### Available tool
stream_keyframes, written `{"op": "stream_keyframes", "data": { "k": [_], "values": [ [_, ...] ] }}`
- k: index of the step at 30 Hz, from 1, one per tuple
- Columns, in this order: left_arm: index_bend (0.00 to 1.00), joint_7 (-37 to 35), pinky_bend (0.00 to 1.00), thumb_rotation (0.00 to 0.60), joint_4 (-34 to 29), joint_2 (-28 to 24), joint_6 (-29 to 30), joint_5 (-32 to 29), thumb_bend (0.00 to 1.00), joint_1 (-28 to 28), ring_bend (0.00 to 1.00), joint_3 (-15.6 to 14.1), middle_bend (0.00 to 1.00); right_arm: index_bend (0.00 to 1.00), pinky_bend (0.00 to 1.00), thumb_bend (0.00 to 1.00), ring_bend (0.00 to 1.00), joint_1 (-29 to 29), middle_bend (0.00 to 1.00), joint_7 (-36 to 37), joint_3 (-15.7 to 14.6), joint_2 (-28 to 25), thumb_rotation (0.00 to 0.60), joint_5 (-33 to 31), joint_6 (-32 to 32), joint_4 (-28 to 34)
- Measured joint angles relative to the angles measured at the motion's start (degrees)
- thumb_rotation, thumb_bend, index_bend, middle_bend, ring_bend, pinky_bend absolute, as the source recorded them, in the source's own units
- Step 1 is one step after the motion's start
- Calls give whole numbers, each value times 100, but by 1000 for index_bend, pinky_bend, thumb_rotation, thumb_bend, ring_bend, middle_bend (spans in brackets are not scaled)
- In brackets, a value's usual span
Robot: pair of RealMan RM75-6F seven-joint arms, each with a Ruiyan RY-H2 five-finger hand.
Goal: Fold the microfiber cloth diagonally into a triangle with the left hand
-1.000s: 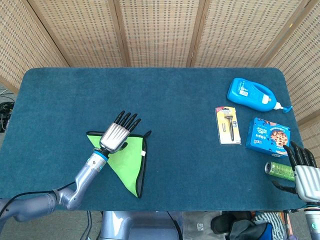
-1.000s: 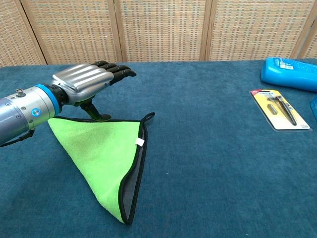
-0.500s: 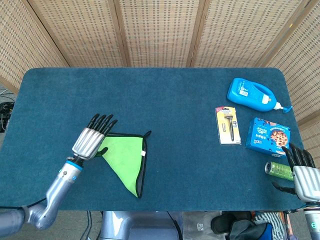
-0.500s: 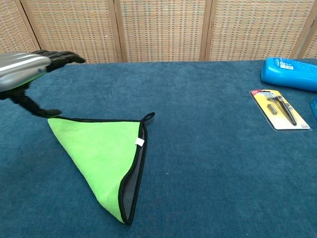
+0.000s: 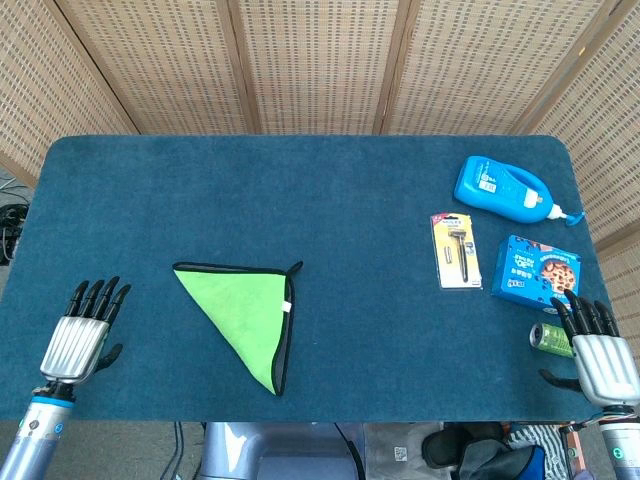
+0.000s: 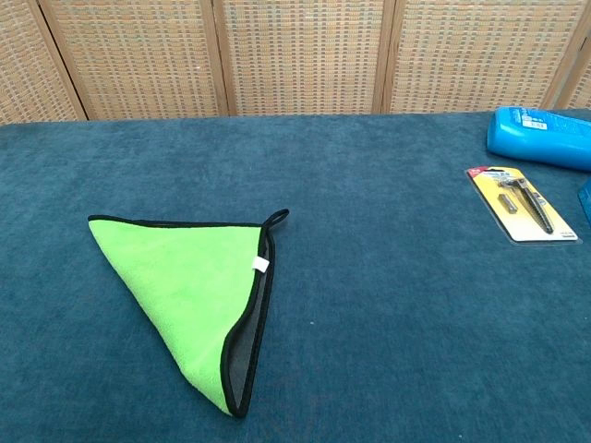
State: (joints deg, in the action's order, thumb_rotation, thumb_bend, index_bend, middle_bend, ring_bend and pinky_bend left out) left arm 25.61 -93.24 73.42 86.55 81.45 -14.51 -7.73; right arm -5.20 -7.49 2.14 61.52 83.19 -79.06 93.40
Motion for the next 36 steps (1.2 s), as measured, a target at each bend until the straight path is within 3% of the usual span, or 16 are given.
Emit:
{"op": "stream_keyframes", "data": {
  "k": [9,36],
  "values": [
    [0,-595,0,600,190,-66,313,295,272,340,0,56,0,0,0,0,0,6,0,2,-23,49,600,47,-43,36],
    [0,-896,0,600,305,-108,350,508,272,578,0,432,0,0,0,0,0,55,0,239,-32,-32,600,146,-182,127]
  ]
}}
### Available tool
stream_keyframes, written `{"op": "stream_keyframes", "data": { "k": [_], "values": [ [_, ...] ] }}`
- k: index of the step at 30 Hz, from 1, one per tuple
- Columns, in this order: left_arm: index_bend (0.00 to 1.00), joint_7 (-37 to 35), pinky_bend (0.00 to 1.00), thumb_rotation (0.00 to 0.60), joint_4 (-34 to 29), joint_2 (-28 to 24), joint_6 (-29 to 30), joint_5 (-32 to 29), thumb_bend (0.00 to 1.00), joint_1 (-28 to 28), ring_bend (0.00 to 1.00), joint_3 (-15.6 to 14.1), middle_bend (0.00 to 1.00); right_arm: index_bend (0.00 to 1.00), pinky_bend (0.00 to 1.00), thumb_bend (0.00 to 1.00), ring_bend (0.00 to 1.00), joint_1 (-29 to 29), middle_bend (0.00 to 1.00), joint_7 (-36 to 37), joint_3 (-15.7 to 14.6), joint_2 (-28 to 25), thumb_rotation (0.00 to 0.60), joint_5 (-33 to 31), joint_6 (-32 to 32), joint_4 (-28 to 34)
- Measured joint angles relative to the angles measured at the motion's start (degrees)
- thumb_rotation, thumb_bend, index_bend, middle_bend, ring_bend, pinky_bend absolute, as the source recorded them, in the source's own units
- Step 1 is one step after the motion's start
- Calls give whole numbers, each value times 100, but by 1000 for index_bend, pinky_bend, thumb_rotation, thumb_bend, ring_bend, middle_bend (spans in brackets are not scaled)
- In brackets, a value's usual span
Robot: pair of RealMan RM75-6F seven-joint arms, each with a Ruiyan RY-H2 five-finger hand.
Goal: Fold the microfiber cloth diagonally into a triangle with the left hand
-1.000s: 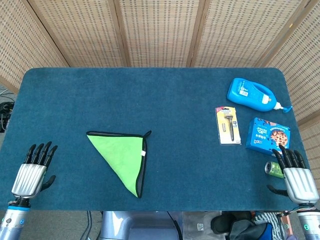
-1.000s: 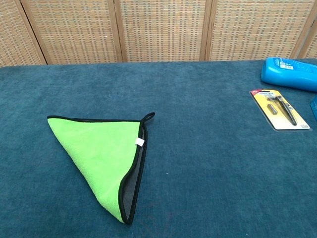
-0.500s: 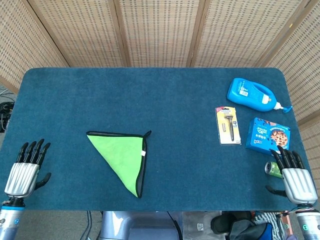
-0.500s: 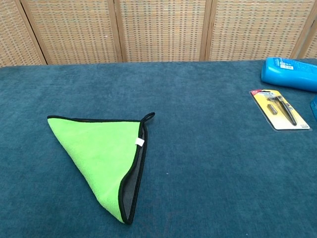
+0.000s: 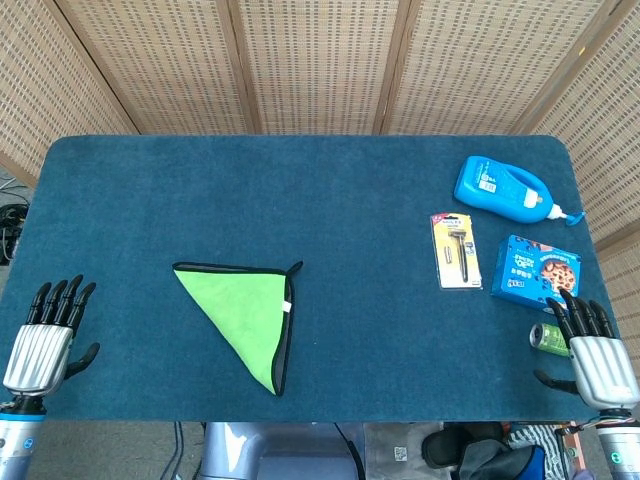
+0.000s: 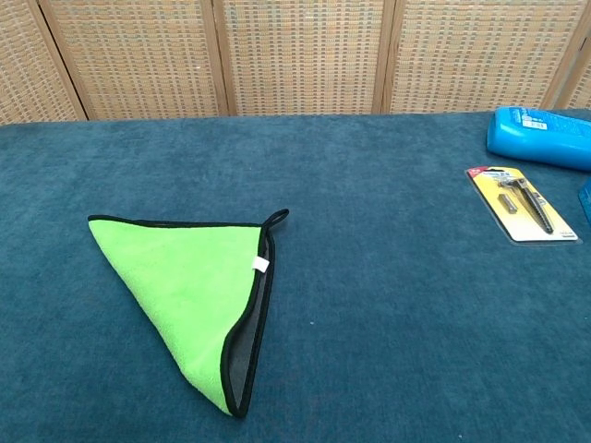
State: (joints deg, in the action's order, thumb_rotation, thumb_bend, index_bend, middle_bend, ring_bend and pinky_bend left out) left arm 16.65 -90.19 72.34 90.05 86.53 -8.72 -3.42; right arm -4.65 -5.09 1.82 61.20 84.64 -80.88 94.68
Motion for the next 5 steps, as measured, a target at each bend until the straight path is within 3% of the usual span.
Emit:
{"op": "stream_keyframes", "data": {
  "k": [5],
  "values": [
    [0,-15,0,600,24,7,-51,-35,272,13,0,50,0,0,0,0,0,-16,0,-23,-8,16,600,-1,39,-15]
  ]
}}
